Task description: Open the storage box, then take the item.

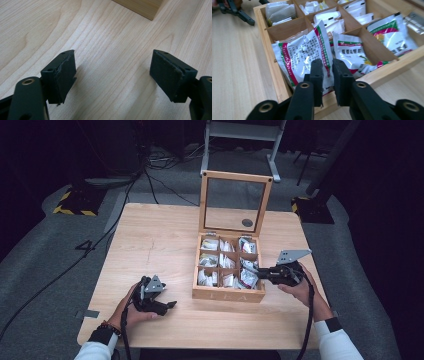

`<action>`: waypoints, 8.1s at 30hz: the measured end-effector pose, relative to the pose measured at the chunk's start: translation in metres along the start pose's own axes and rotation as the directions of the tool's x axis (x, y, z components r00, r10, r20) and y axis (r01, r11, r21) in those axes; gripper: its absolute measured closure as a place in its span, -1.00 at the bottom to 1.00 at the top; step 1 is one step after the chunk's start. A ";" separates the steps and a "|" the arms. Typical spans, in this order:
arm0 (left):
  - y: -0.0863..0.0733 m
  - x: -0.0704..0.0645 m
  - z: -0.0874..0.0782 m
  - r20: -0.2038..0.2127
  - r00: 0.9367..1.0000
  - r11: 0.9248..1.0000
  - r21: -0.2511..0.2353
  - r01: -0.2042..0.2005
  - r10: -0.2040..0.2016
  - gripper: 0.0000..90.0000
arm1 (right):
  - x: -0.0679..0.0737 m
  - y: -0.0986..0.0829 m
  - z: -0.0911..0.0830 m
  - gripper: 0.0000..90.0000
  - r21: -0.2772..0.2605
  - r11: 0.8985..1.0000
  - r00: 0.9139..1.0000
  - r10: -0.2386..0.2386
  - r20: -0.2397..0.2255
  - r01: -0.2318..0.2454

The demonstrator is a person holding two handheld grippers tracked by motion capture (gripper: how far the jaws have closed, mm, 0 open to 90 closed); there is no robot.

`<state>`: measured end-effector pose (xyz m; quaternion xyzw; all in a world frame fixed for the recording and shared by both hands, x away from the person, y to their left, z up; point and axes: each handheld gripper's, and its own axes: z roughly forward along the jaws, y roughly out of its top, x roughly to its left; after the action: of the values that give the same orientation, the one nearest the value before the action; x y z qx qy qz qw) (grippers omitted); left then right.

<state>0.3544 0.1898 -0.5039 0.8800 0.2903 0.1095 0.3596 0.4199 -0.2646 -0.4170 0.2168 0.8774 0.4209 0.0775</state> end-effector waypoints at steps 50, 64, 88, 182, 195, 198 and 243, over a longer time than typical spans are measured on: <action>0.001 -0.001 0.001 0.000 1.000 1.000 0.001 -0.003 0.003 -0.52 | 0.026 0.021 -0.035 1.00 -0.120 0.984 0.979 -0.113 0.170 0.135; 0.001 -0.001 0.001 0.000 1.000 1.000 0.001 -0.003 0.003 -0.52 | 0.047 0.026 -0.052 1.00 -0.159 0.974 0.979 -0.138 0.150 0.162; 0.001 0.002 0.001 0.021 1.000 1.000 -0.002 -0.019 0.019 -0.53 | 0.069 0.031 -0.060 1.00 -0.182 0.967 0.981 -0.160 0.111 0.178; 0.001 0.003 0.002 0.022 1.000 1.000 -0.001 -0.019 0.019 -0.54 | 0.096 -0.037 0.034 0.91 0.151 0.986 0.997 -0.074 -0.030 0.077; 0.001 0.003 0.002 0.022 1.000 1.000 -0.001 -0.019 0.019 -0.53 | 0.095 -0.033 0.023 0.58 0.096 0.992 0.997 -0.077 -0.021 0.079; 0.001 0.003 0.002 0.022 1.000 1.000 -0.002 -0.020 0.020 -0.53 | 0.094 -0.031 0.017 0.49 0.077 0.994 0.997 -0.074 -0.020 0.075; 0.041 0.017 -0.004 -0.017 0.999 0.999 -0.020 0.034 -0.034 -0.60 | 0.013 -0.011 -0.026 -0.23 -0.100 0.993 0.956 0.084 0.282 -0.058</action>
<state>0.3842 0.1787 -0.4723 0.8704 0.3072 0.1140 0.3674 0.3968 -0.2834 -0.4083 0.3028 0.8287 0.4269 0.1980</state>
